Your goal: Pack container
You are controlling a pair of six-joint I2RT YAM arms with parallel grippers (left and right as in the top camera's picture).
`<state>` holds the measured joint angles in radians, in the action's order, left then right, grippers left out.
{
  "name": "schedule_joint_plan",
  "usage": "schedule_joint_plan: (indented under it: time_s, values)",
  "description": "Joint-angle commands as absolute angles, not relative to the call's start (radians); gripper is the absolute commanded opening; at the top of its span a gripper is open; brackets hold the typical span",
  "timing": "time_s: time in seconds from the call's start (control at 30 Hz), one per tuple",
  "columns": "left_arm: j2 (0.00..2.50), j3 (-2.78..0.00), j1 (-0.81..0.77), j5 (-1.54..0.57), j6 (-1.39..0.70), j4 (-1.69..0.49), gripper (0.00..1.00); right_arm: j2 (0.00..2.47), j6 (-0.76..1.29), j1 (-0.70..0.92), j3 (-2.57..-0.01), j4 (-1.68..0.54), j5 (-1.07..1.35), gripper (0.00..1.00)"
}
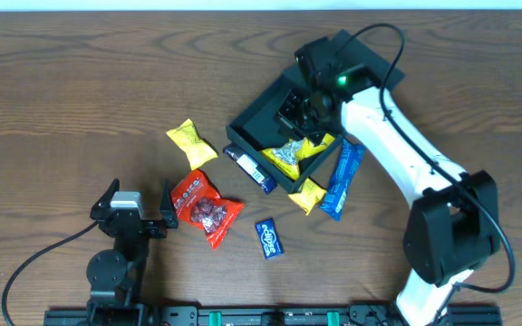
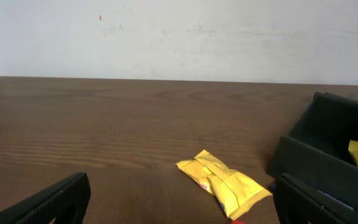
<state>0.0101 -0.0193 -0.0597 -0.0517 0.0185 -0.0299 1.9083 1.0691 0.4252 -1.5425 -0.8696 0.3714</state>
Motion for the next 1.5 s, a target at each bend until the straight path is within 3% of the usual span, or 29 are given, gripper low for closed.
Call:
schedule_joint_plan:
  time_s: [0.0, 0.3, 0.53, 0.9, 1.13, 1.27, 1.47]
  values:
    - [0.004, -0.004, -0.054, -0.033, 0.008, -0.075, 0.95, 1.9, 1.122, 0.41, -1.468, -0.819, 0.418, 0.02]
    - [0.004, -0.004, -0.054, -0.033, 0.007, -0.075, 0.95, 1.9, 1.129, 0.363, -1.374, -0.886, 0.328, 0.02]
    - [0.004, -0.004, -0.054, -0.033, 0.007, -0.075, 0.95, 1.9, 1.098, 0.364, -1.373, -0.796, 0.382, 0.02]
    - [0.004, -0.004, -0.054, -0.033, 0.008, -0.075, 0.95, 1.9, 1.055, 0.369, -1.371, -0.83, 0.126, 0.02]
    - [0.004, -0.004, -0.054, -0.033, 0.007, -0.075, 0.95, 1.9, 1.053, 0.369, -1.354, -0.81, 0.121, 0.02]
    - [0.004, -0.004, -0.054, -0.033, 0.008, -0.075, 0.95, 1.893, 1.047, 0.367, -1.358, -0.801, 0.302, 0.02]
    - [0.004, -0.004, -0.054, -0.033, 0.007, -0.075, 0.95, 1.82, 1.027, 0.368, -1.369, -0.873, 0.367, 0.02]
